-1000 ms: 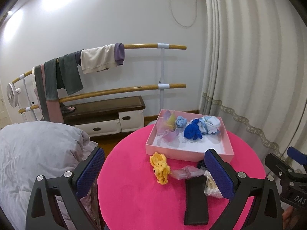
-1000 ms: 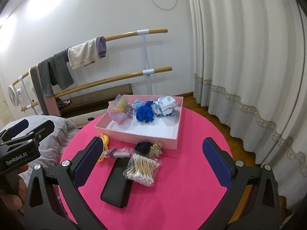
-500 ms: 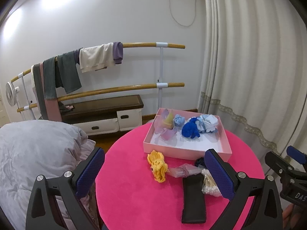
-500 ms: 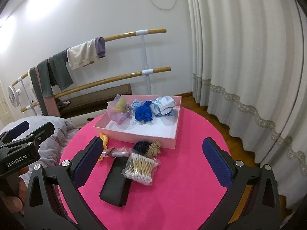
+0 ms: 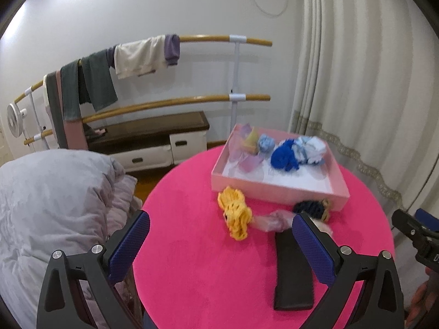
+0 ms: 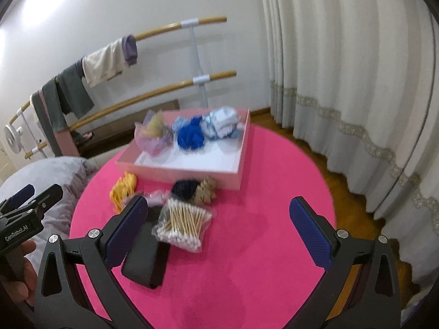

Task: Organize soft objects
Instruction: 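Withdraw both tools from the box back over the table, then grasp the cotton swab bag with the right gripper while the left grasps the yellow crocheted toy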

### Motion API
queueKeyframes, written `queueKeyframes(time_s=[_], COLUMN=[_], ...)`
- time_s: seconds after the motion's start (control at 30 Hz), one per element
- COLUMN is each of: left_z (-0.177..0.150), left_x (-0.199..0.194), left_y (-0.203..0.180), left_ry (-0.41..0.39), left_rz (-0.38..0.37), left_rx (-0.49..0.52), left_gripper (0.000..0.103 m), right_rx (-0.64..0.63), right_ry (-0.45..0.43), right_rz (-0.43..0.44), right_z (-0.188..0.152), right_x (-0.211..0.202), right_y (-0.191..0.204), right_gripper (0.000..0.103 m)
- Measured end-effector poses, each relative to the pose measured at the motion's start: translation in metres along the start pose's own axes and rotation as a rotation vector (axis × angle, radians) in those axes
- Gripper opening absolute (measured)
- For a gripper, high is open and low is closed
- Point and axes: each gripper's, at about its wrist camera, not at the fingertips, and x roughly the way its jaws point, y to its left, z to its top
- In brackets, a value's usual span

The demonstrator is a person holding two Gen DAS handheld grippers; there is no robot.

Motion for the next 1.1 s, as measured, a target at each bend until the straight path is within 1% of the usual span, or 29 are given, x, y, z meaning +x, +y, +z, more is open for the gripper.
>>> queueKeyframes(time_s=[0.2,0.57,0.7,0.83,0.87,0.9,0.97,1.0,1.03,1.07,1.1], left_z=[-0.005,-0.009,-0.009,-0.011,-0.011,-0.01,-0.01,-0.01,-0.01,-0.01,-0.009], left_x=[0.03,0.1,0.125,0.144,0.149,0.153,0.162,0.166,0.17,0.172,0.177], left_y=[0.003,0.008,0.009,0.01,0.01,0.011,0.011,0.011,0.011,0.011,0.01], left_ry=[0.057,0.128,0.146,0.163,0.168,0.172,0.176,0.179,0.181,0.184,0.185], left_rz=[0.008,0.028,0.032,0.043,0.043,0.044,0.045,0.045,0.046,0.047,0.048], left_rx=[0.004,0.01,0.014,0.013,0.015,0.016,0.02,0.022,0.024,0.027,0.029], left_gripper=[0.103,0.103,0.103,0.103,0.103,0.103,0.103,0.103,0.103,0.103,0.103], right_rx=[0.015,0.03,0.056,0.058,0.061,0.07,0.091,0.084,0.071,0.063,0.059], right_ry=[0.107,0.215,0.248,0.294,0.305,0.312,0.313,0.306,0.305,0.303,0.3], right_rz=[0.057,0.119,0.152,0.168,0.155,0.145,0.145,0.123,0.087,0.065,0.056], right_z=[-0.016,-0.03,-0.034,-0.037,-0.039,-0.041,-0.041,-0.04,-0.039,-0.038,-0.037], right_x=[0.04,0.093,0.111,0.131,0.136,0.139,0.143,0.143,0.144,0.145,0.147], right_y=[0.002,0.014,0.017,0.022,0.022,0.02,0.016,0.014,0.013,0.012,0.01], right_gripper=[0.103,0.103,0.1,0.091,0.084,0.081,0.078,0.075,0.061,0.053,0.053])
